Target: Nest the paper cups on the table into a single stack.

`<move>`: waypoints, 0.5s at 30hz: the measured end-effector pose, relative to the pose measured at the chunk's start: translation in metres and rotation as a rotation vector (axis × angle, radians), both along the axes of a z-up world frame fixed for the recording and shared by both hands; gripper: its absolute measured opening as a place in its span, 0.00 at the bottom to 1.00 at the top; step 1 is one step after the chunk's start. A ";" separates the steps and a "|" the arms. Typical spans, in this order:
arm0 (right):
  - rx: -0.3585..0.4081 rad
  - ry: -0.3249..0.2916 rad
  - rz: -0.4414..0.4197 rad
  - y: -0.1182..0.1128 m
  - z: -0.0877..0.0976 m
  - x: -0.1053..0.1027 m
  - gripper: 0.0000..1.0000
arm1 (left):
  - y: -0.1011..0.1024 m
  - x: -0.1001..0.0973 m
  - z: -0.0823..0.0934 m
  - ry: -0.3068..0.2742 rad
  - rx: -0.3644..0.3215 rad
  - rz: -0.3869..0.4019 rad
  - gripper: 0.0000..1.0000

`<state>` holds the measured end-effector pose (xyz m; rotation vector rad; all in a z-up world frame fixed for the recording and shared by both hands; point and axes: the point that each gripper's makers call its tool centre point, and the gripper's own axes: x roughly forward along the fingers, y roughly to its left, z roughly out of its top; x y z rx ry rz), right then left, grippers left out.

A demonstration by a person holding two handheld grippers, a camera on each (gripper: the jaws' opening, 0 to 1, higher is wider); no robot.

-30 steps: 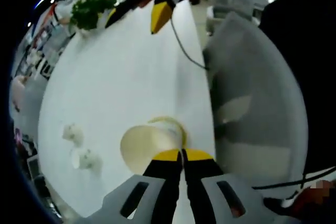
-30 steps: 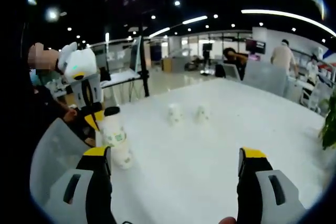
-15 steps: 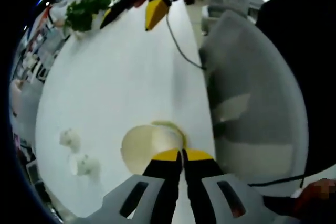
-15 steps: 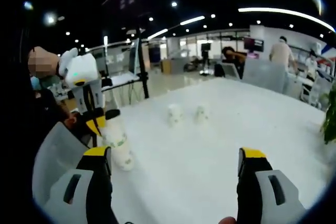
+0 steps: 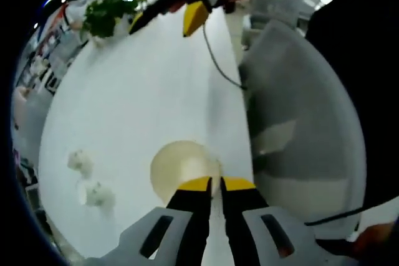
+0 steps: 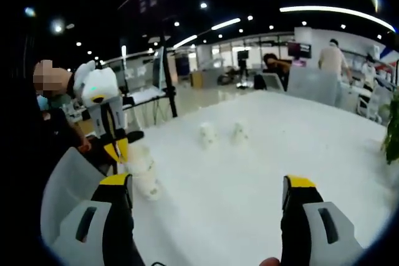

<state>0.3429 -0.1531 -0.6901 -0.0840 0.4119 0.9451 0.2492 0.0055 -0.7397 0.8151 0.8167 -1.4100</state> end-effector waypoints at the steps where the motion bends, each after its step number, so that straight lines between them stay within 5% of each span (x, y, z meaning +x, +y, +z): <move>1: -0.001 -0.003 0.000 0.000 0.001 0.000 0.98 | 0.003 0.000 -0.001 0.006 0.008 0.011 0.05; 15: -0.007 -0.003 -0.001 0.001 0.002 0.000 0.99 | 0.008 0.002 0.006 0.040 -0.074 0.098 0.06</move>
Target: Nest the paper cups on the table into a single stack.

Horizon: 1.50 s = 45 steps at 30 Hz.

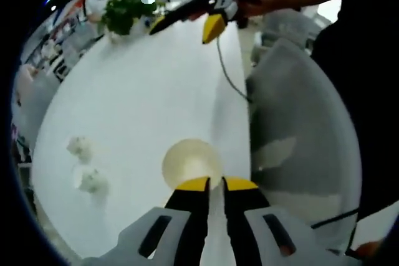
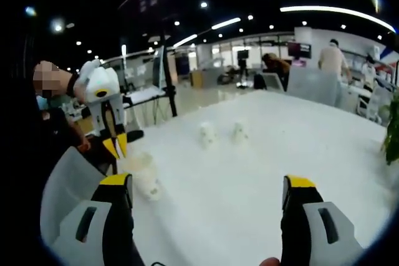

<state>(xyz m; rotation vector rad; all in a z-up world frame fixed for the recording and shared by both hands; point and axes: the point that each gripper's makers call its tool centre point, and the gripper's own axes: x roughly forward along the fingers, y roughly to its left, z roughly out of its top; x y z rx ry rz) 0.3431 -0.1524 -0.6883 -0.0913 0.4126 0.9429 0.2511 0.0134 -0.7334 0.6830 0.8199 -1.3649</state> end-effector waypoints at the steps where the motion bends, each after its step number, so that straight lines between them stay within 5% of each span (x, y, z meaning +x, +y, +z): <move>1: 0.000 0.002 -0.002 0.000 0.000 0.000 0.99 | 0.000 0.001 0.001 -0.002 -0.014 0.013 0.05; 8: -0.004 0.007 -0.001 0.000 -0.001 0.000 0.99 | -0.005 0.013 0.017 0.018 -0.172 0.167 0.06; 16: -0.010 0.010 -0.002 -0.003 -0.001 -0.002 0.99 | -0.002 0.043 0.051 0.039 -0.498 0.471 0.08; 22: -0.025 0.022 0.004 -0.004 -0.006 -0.004 0.99 | 0.003 0.051 0.073 0.045 -0.651 0.569 0.10; 25: -0.025 0.022 0.005 -0.004 -0.005 -0.005 0.99 | 0.007 0.049 0.073 0.073 -0.677 0.601 0.19; 35: -0.033 0.017 0.007 0.000 -0.001 -0.004 0.99 | 0.020 0.051 0.087 -0.006 -0.757 0.627 0.33; 45: -0.042 0.018 0.006 0.001 -0.004 -0.007 0.99 | 0.045 0.057 0.096 -0.088 -0.758 0.685 0.52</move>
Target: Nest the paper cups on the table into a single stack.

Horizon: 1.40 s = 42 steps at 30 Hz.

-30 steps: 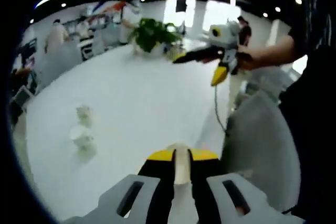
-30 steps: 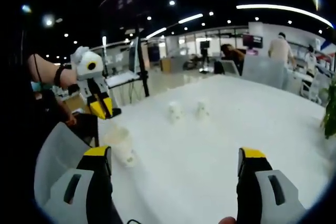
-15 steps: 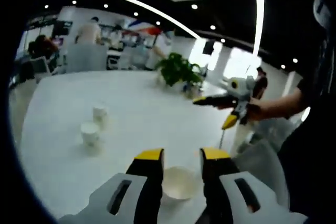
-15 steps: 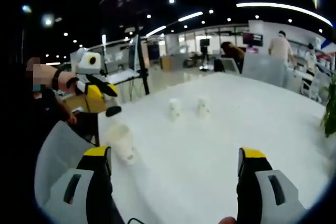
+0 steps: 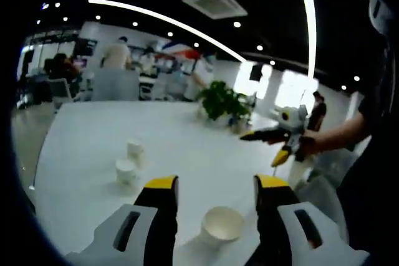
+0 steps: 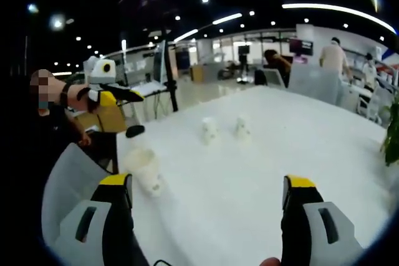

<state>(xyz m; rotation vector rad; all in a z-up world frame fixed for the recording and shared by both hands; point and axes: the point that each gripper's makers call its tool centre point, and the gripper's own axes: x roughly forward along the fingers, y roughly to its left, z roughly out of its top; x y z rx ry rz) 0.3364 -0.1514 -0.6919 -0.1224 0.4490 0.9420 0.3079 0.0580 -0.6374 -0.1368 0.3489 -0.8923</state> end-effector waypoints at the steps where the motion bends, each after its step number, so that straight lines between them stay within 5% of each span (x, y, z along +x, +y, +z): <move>1: 0.000 0.001 0.001 0.000 0.000 0.000 0.99 | 0.003 0.001 0.000 0.003 0.002 0.009 0.54; 19: -0.019 0.002 -0.002 -0.002 -0.004 0.000 1.00 | 0.046 0.015 0.006 -0.105 0.075 0.155 1.00; 23: -0.026 0.006 -0.002 -0.004 -0.005 0.000 1.00 | 0.051 0.018 0.006 -0.144 0.104 0.169 1.00; 34: -0.033 0.011 0.001 -0.003 -0.006 -0.001 1.00 | 0.052 0.023 -0.008 -0.091 0.102 0.195 1.00; 42: -0.030 0.013 -0.006 -0.001 -0.008 0.000 1.00 | 0.058 0.047 -0.025 -0.084 0.114 0.231 1.00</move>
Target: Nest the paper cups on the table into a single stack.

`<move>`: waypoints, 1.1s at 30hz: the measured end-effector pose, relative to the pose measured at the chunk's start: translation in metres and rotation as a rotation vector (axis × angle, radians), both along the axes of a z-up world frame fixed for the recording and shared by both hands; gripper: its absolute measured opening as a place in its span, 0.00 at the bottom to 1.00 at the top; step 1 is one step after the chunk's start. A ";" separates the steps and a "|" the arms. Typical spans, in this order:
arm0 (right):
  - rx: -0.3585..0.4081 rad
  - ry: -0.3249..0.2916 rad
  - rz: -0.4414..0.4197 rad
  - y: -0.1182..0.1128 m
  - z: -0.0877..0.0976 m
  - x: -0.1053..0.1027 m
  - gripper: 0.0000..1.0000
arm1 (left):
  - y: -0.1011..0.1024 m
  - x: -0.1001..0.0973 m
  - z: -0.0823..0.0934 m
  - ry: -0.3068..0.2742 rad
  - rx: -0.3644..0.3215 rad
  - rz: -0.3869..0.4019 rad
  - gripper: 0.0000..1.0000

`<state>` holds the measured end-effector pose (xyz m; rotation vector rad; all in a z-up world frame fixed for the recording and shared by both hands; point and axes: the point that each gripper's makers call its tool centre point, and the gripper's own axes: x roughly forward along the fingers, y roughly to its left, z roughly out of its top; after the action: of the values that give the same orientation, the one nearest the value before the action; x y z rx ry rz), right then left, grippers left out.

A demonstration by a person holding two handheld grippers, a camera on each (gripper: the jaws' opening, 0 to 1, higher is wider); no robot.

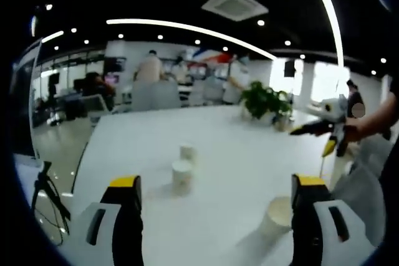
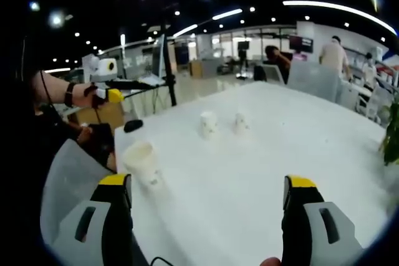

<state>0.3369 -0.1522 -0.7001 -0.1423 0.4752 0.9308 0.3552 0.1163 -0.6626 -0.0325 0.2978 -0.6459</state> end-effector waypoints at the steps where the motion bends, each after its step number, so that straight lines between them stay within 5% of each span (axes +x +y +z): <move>1: 0.001 0.002 -0.002 0.000 0.000 0.000 1.00 | 0.000 0.003 -0.003 0.007 0.002 0.002 1.00; 33: -0.001 0.054 0.006 0.004 -0.017 0.035 0.99 | -0.046 0.120 -0.090 0.089 0.010 0.001 0.98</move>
<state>0.3717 -0.1484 -0.7168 -0.1205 0.5254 0.9421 0.4748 0.0707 -0.7525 -0.0514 0.3866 -0.6430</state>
